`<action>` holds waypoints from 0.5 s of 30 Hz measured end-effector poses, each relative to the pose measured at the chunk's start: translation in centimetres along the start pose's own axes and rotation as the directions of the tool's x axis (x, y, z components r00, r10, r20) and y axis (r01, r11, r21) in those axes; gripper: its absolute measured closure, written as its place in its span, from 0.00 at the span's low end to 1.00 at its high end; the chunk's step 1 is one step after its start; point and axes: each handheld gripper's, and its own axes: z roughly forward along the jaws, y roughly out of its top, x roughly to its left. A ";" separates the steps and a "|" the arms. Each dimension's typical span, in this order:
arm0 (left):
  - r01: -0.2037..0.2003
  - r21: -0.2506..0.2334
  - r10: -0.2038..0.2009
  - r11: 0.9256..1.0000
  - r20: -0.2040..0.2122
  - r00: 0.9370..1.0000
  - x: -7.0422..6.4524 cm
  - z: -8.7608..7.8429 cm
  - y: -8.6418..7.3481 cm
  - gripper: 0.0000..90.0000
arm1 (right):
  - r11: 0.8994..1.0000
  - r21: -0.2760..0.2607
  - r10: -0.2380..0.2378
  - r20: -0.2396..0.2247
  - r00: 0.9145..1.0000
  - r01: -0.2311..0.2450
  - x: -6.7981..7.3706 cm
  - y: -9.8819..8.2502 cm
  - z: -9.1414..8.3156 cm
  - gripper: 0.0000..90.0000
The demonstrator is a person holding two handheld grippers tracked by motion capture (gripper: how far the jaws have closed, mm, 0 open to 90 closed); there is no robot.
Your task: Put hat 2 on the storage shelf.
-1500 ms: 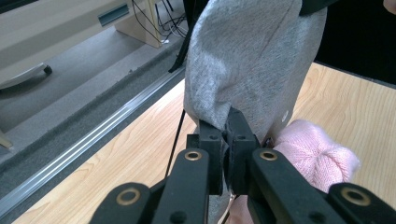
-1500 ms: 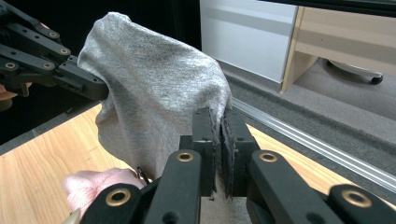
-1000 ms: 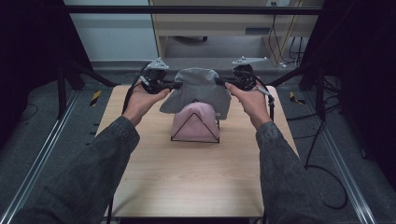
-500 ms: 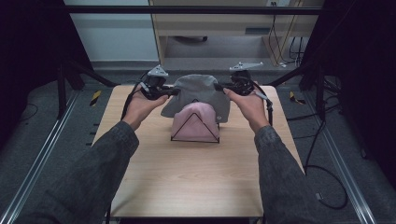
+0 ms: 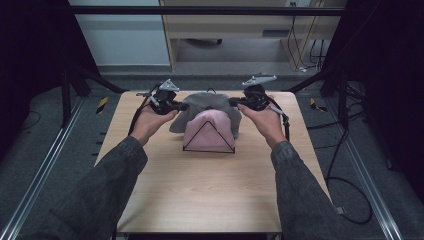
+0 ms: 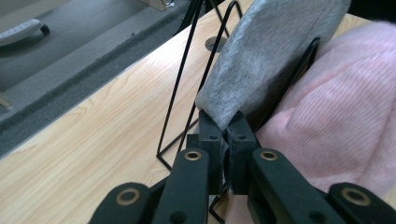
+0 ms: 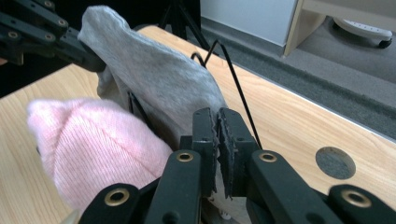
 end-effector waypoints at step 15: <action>0.014 0.041 -0.014 0.999 0.019 1.000 -0.3 0.8 -1.3 0.97 | 0.998 0.057 -0.013 -0.017 1.000 0.014 0.4 -0.7 1.1 1.00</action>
